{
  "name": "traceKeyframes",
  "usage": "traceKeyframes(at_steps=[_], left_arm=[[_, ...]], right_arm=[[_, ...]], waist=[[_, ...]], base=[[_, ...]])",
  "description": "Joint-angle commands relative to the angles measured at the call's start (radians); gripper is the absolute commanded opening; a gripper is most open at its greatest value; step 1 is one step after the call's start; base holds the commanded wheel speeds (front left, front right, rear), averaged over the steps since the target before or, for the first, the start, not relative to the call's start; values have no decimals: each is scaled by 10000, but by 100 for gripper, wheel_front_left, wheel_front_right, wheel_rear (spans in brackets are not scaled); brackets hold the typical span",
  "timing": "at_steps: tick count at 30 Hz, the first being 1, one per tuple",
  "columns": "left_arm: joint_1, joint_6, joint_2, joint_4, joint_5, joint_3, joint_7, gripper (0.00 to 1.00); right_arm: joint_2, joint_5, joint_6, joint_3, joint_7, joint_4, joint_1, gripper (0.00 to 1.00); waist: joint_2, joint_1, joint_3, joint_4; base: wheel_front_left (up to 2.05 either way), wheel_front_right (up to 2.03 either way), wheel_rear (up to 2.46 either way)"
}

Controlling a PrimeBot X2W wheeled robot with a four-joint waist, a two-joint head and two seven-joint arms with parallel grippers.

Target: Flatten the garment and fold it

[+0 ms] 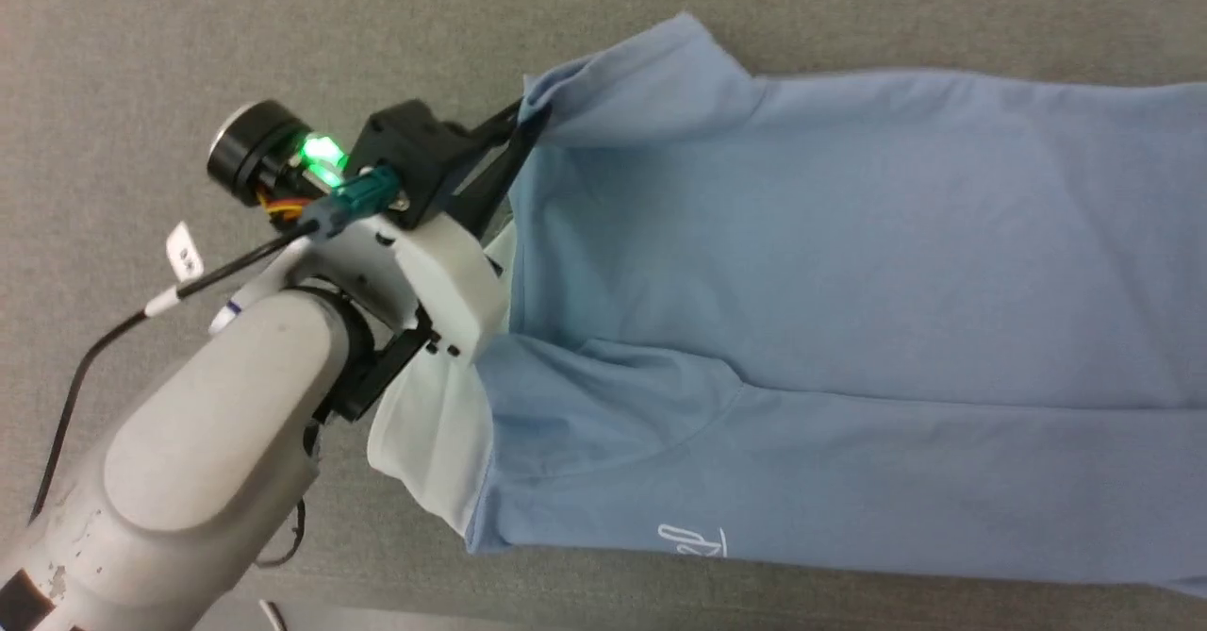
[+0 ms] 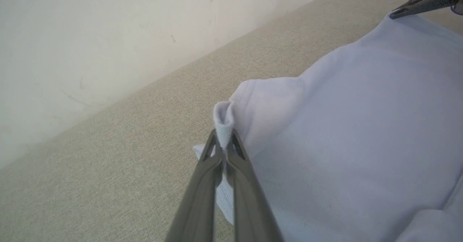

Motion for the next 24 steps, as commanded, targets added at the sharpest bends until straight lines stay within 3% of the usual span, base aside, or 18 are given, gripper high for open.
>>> traceKeyframes(at_steps=[1, 12, 17, 24], left_arm=[[241, 119, 41, 39, -110, 87, -154, 0], [2612, 784, 975, -834, -743, 175, -282, 0], [3964, 1241, 1476, -1643, -1035, 56, -76, 0], [5311, 1288, 1762, -1744, -1360, -570, 274, 0]], right_arm=[[132, 73, -11, -154, -327, 88, 111, 0], [606, -108, -11, -1262, -2308, -108, 2417, 0], [628, -183, -11, -1906, -2598, -654, 4004, 0], [705, -233, -11, -2738, -2268, -1565, 6230, 0]], waist=[[-1, -1, -784, -345], [-1, -1, -2703, -754], [-1, -1, -3104, -753], [-1, -1, -3208, -750]], base=[[0, 0, 0], [0, 0, 0], [0, 0, 0], [0, 0, 0]])
